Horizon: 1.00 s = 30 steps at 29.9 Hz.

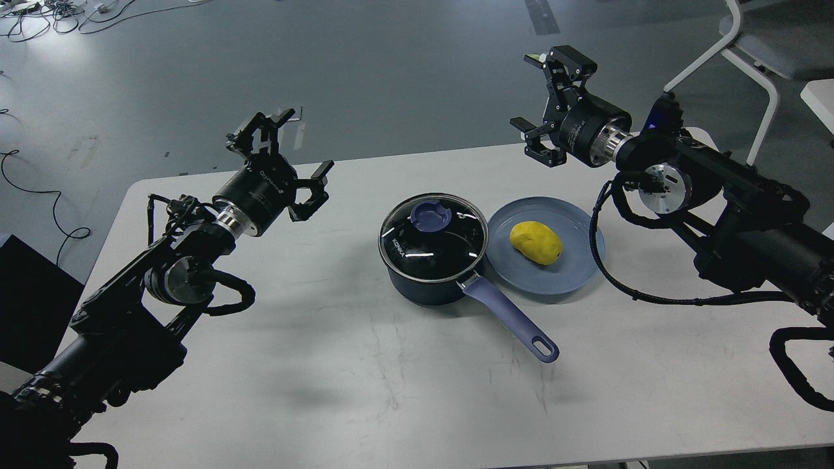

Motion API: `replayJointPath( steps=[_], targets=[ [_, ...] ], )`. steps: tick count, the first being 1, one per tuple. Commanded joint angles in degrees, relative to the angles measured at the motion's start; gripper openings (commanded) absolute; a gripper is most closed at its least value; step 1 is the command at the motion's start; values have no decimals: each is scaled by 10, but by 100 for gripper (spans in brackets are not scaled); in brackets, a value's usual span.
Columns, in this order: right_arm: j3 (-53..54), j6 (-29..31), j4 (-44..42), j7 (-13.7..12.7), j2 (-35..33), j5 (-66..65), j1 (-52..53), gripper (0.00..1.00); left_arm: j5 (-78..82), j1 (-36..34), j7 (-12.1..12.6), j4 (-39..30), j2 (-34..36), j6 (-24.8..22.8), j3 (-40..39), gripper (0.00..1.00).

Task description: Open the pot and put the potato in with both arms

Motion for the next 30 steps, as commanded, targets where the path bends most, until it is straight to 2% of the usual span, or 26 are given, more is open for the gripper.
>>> replayJointPath(
  steps=[1, 2, 4, 5, 6, 7, 10, 11, 13, 16, 17, 18, 22, 25, 27, 28, 30],
  targets=[
    [37, 18, -20, -1, -20, 0, -22, 100, 115, -8, -64, -10, 12, 10, 1, 98],
    [37, 18, -20, -1, -20, 0, -23, 100, 116, -8, -65, -10, 12, 10, 1, 98],
    [56, 33, -28, -1, -34, 6, -35, 100, 243, -22, -113, -37, 26, 54, 3, 98],
    [58, 34, -28, -1, -41, 9, -38, 100, 281, -23, -123, -49, 29, 72, 3, 98],
    [60, 34, -29, -1, -50, 16, -44, 100, 358, -23, -133, -81, 37, 114, 4, 98],
    [64, 34, -30, 0, -58, 22, -48, 100, 434, -18, -136, -116, 45, 152, 8, 98],
    [69, 34, -38, 2, -69, 27, -58, 100, 545, -15, -140, -159, 47, 192, 26, 98],
    [75, 34, -43, 3, -71, 34, -64, 100, 614, -14, -147, -177, 44, 222, 43, 98],
    [77, 34, -47, 5, -74, 50, -75, 100, 749, -17, -153, -197, 38, 318, 93, 98],
    [78, 33, -46, 5, -80, 55, -80, 100, 852, -23, -152, -194, 35, 405, 148, 98],
    [78, 33, -46, 5, -83, 56, -83, 100, 898, -27, -148, -187, 32, 449, 177, 98],
    [78, 33, -46, 5, -86, 56, -86, 100, 920, -36, -149, -180, 30, 461, 200, 98],
    [78, 33, -46, 5, -98, 56, -90, 100, 929, -82, -150, -172, 25, 438, 249, 98],
    [78, 33, -46, 5, -99, 56, -94, 100, 930, -130, -150, -109, -18, 435, 271, 98],
    [78, 31, -46, 5, -99, 56, -95, 100, 945, -162, -160, -34, -57, 443, 305, 98],
    [78, 31, -46, 5, -99, 56, -95, 100, 945, -162, -160, -33, -57, 443, 306, 98],
    [78, 30, -46, 5, -99, 56, -95, 100, 959, -170, -164, 9, -79, 481, 338, 98]
  ],
)
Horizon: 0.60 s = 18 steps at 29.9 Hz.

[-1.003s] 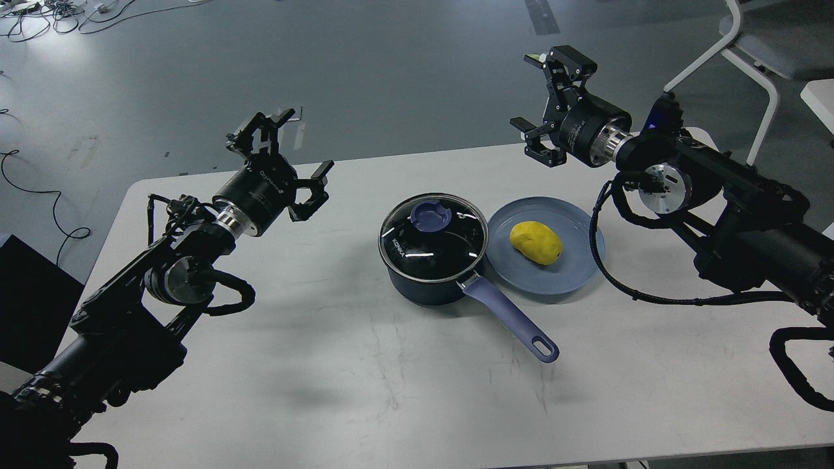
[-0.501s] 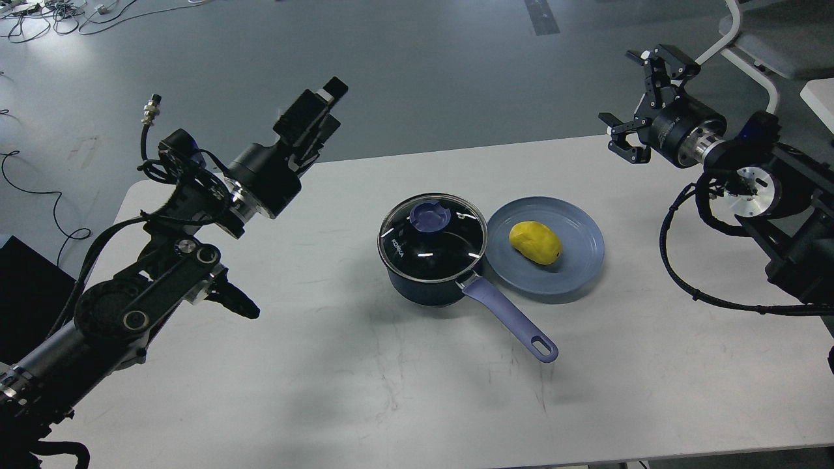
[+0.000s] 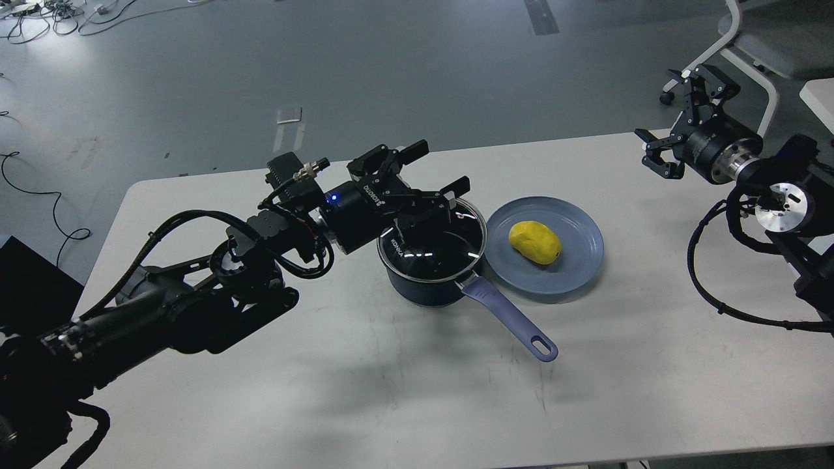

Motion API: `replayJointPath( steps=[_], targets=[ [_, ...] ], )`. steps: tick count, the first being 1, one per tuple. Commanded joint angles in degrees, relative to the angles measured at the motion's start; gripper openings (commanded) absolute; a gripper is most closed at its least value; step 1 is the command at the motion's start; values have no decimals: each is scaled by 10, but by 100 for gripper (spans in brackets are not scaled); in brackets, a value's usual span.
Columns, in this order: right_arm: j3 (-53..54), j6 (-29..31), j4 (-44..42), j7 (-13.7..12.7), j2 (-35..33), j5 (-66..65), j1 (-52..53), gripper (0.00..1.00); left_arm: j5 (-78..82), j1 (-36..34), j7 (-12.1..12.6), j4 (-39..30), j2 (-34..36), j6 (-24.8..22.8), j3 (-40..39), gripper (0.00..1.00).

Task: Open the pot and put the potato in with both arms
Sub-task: 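Reach the left gripper to the glass lid knob on the saucepan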

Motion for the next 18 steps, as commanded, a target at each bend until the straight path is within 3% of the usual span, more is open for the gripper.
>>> replayJointPath(
  steps=[1, 3, 7, 13, 18],
  targets=[
    [0, -2, 0, 0, 0, 0, 0, 100, 16, -14, -5, 69, -40, 41, 55, 98],
    [0, -3, 0, 0, -1, 0, 0, 100, 16, -16, -5, 99, -60, 41, 111, 98],
    [-1, -3, -1, 0, -8, 0, -2, 100, 15, -22, -5, 144, -75, 41, 146, 98],
    [-1, -3, -1, 0, -8, 0, -7, 100, 6, -25, -5, 194, -95, 41, 145, 98],
    [-4, -3, 0, 1, -8, 0, -9, 100, -7, -29, -5, 197, -99, 41, 149, 98]
  ],
)
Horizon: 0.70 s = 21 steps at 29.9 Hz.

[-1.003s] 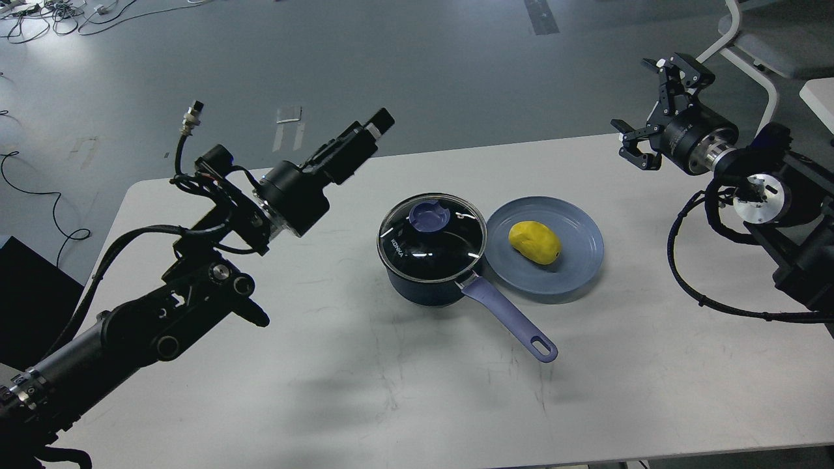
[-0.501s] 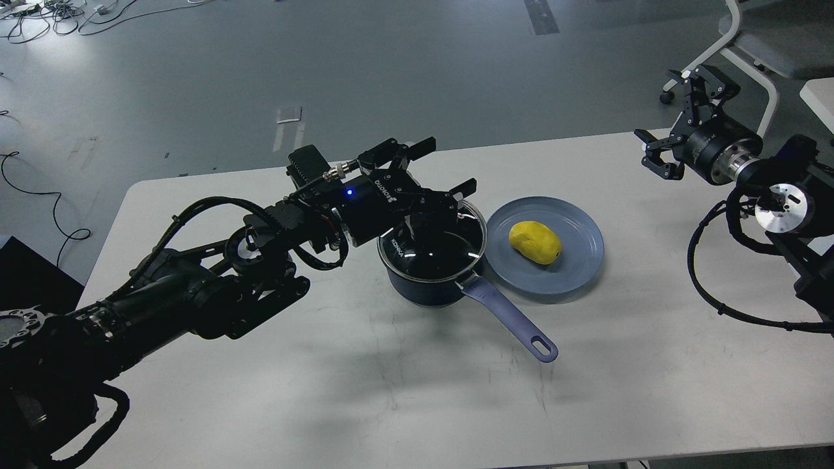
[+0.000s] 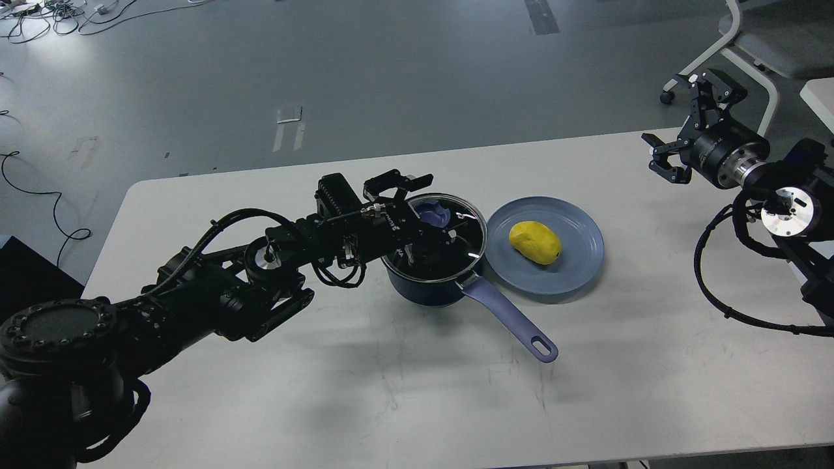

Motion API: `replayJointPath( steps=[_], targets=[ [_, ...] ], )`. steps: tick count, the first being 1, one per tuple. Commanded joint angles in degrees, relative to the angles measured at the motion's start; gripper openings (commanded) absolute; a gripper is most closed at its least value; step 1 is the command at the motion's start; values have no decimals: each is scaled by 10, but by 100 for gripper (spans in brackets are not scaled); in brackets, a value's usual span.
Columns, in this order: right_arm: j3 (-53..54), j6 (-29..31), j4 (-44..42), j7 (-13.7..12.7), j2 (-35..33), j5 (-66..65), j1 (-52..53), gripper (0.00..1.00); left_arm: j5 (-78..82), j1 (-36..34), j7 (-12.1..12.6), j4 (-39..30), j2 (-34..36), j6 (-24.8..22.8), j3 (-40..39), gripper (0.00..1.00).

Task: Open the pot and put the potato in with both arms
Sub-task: 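Reach the left gripper to the glass lid knob on the saucepan, then close the left gripper on the lid knob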

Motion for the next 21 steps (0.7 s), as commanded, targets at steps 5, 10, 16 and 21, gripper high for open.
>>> replayJointPath(
  steps=[5, 10, 16, 21],
  targets=[
    [-4, 1, 1, 1, -1, -1, -3, 100, -16, 7, 0, 1, -2, 0, 2, 98],
    [-5, 0, 1, 1, -1, -1, -9, 100, -33, 9, 0, 1, -1, 0, 3, 98],
    [-5, 0, 1, 1, -1, -1, -10, 100, -33, 11, 0, 2, 0, 0, 3, 98],
    [-5, -1, 0, 1, -1, -1, -10, 100, -33, 21, 0, 2, 1, 0, 3, 98]
  ],
)
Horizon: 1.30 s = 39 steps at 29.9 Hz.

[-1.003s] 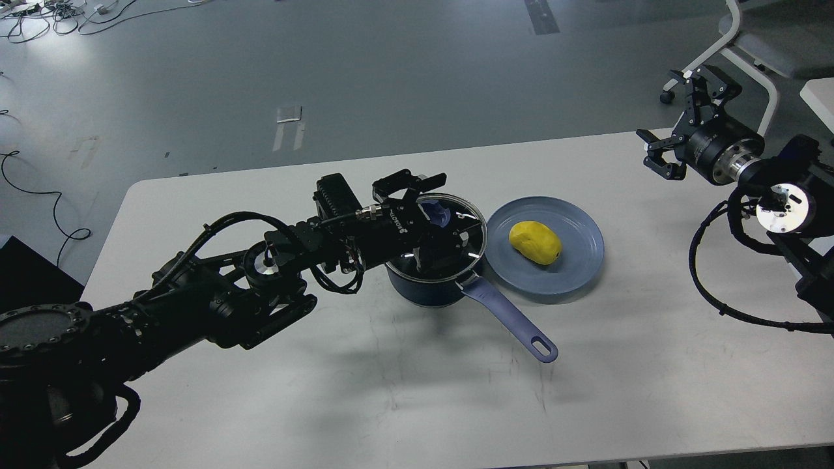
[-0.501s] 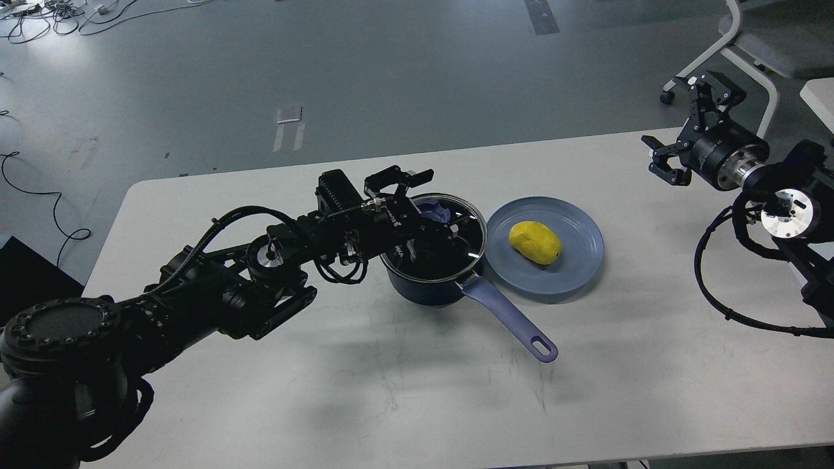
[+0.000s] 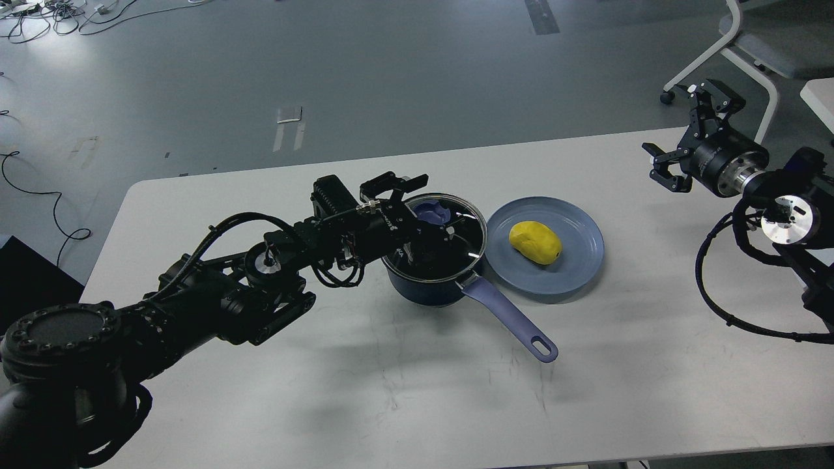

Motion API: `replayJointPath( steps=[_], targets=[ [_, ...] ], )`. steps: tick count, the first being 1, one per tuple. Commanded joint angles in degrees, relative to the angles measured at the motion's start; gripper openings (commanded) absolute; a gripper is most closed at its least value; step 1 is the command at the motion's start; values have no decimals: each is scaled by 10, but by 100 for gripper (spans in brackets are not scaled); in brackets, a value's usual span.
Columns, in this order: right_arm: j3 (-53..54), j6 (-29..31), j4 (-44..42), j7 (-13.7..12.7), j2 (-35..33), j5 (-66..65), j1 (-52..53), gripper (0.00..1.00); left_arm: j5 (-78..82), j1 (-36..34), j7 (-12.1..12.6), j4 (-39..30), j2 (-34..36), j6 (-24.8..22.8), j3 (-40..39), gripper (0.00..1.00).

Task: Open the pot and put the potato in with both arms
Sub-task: 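Close the left gripper on the lid knob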

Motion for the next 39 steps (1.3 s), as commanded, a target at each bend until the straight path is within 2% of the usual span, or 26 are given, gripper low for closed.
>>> replayJointPath(
  steps=[1, 8, 11, 12, 13, 27, 33, 39],
  targets=[
    [0, 0, -1, 0, 0, 0, 0, 100, 0, 5, 0, 0, 0, 0, 0, 98],
    [-1, -2, -1, 0, 0, 0, 0, 100, 0, 6, 0, -1, 0, 0, 0, 97],
    [-2, -2, -2, 0, 0, 0, 0, 100, 0, 7, 0, -1, 1, 0, 1, 90],
    [-2, -2, -2, 0, 0, 0, 0, 100, 1, 10, 0, -3, 2, 0, 1, 81],
    [-2, -2, -4, 0, 0, 0, 0, 100, 1, 13, 0, -3, 3, 0, 1, 78],
    [-3, -3, -7, 0, 0, -2, 0, 100, 0, 15, 0, -8, 11, 0, 0, 75],
    [-4, -3, -23, 0, 0, -2, 1, 100, -2, 15, 0, -14, 20, 0, 0, 56],
    [-5, -3, -30, 0, 1, -2, 1, 100, -2, 15, 0, -64, 44, 0, -1, 53]
  ],
)
